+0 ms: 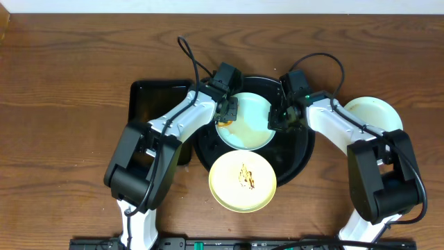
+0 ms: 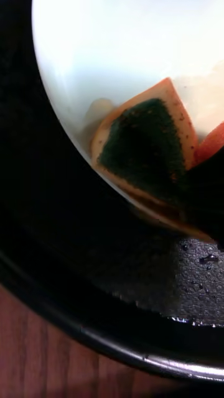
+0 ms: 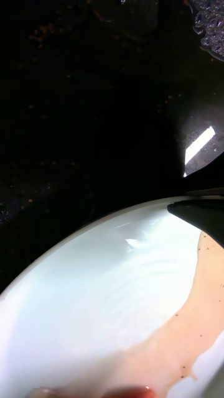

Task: Clean dirty plates on tray and stack at the side
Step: 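Scrub the top pale green plate with the sponge in the left gripper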

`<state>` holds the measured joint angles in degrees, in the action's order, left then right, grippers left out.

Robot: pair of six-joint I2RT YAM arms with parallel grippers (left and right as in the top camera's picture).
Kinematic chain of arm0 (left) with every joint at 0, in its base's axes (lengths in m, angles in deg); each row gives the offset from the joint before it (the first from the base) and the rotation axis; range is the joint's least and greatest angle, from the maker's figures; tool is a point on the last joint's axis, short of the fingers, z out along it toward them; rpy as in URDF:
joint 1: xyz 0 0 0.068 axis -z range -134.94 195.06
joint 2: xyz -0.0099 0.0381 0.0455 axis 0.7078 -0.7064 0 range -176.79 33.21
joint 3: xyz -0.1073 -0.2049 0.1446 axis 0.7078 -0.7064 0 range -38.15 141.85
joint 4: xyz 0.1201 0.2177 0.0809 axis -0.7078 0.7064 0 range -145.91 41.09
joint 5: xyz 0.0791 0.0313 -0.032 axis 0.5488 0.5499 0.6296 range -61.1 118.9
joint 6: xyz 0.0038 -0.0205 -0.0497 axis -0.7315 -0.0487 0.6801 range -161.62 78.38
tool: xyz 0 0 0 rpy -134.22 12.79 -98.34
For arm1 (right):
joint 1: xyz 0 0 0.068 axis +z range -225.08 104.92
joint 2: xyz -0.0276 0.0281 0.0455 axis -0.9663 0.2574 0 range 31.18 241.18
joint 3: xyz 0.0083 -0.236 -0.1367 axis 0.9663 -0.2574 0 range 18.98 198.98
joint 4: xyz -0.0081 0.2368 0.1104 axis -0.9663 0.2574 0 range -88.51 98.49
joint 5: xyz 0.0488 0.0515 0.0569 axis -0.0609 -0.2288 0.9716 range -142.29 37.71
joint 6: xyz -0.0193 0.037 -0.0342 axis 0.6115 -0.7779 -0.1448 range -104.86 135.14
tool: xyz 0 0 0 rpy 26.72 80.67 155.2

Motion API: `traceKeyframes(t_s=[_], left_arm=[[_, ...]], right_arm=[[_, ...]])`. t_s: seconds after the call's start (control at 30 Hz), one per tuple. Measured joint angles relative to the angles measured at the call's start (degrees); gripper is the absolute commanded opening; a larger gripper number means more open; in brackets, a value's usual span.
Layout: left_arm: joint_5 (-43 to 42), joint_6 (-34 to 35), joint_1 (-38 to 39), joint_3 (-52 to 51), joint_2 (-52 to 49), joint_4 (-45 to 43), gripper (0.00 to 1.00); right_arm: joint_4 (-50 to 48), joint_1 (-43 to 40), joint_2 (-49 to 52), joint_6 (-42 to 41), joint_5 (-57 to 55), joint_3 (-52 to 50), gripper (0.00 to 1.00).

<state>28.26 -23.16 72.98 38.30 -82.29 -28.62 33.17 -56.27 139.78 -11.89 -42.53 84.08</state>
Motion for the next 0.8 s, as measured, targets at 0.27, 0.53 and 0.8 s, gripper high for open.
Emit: traceKeyframes(t_s=[0.27,0.53,0.8], left_arm=[[1.01,0.24,0.11,1.33,0.0,4.04,0.08],[2.93,1.51,0.04,1.64,3.06,8.39,0.07],[8.72,2.51,-2.27,1.64,12.74,13.9,0.07]], right_arm=[[-0.09,0.0,0.0,0.0,0.04,0.02,0.01],[0.04,0.07,0.0,0.02,0.92,0.04,0.01],[-0.07,0.0,0.0,0.0,-0.59,-0.04,0.08]])
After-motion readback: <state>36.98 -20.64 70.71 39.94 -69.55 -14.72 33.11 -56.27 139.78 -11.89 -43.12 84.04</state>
